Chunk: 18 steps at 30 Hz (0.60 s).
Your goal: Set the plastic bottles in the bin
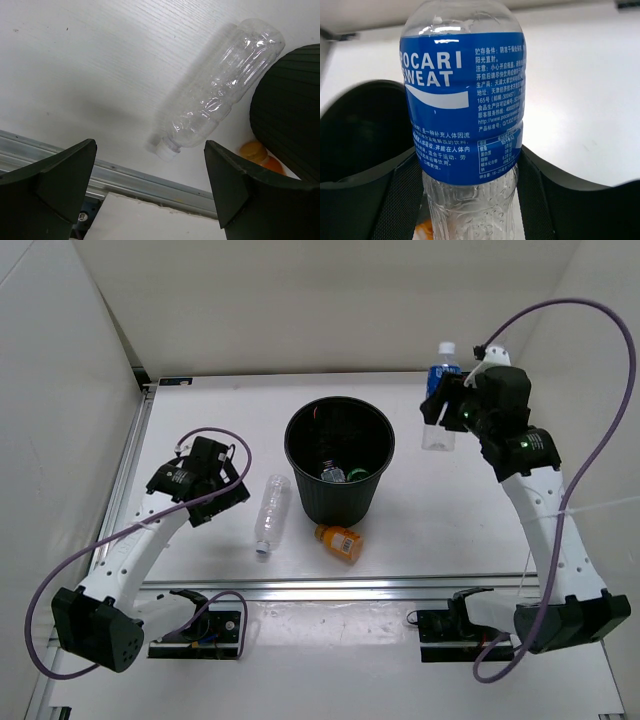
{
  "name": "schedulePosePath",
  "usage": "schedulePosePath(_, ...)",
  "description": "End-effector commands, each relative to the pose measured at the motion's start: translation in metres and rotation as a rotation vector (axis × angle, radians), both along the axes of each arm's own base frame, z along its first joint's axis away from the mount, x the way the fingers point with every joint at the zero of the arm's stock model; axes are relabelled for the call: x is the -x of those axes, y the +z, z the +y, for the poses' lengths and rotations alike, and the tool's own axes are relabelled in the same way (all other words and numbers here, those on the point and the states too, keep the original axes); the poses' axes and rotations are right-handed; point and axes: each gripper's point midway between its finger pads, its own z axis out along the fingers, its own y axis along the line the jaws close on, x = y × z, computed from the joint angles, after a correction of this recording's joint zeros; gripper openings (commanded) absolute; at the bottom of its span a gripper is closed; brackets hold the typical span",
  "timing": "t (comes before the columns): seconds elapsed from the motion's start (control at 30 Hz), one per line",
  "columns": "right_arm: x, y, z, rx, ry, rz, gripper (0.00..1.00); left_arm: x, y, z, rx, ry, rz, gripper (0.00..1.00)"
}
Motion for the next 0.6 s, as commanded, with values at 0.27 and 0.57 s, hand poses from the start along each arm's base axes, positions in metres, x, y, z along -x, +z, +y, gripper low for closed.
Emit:
schedulePosePath(0.27, 0.020, 0.082, 0.155, -0.042, 0.556, -0.243, 0.35, -0.044, 0.000, -0.016, -0.045, -0.087, -0.223, 1.00)
schedulePosePath(0.57, 0.032, 0.073, 0.173, 0.060, 0.590, -0.251, 1.00, -0.057, -0.025, -0.035, -0.125, -0.176, -0.197, 1.00)
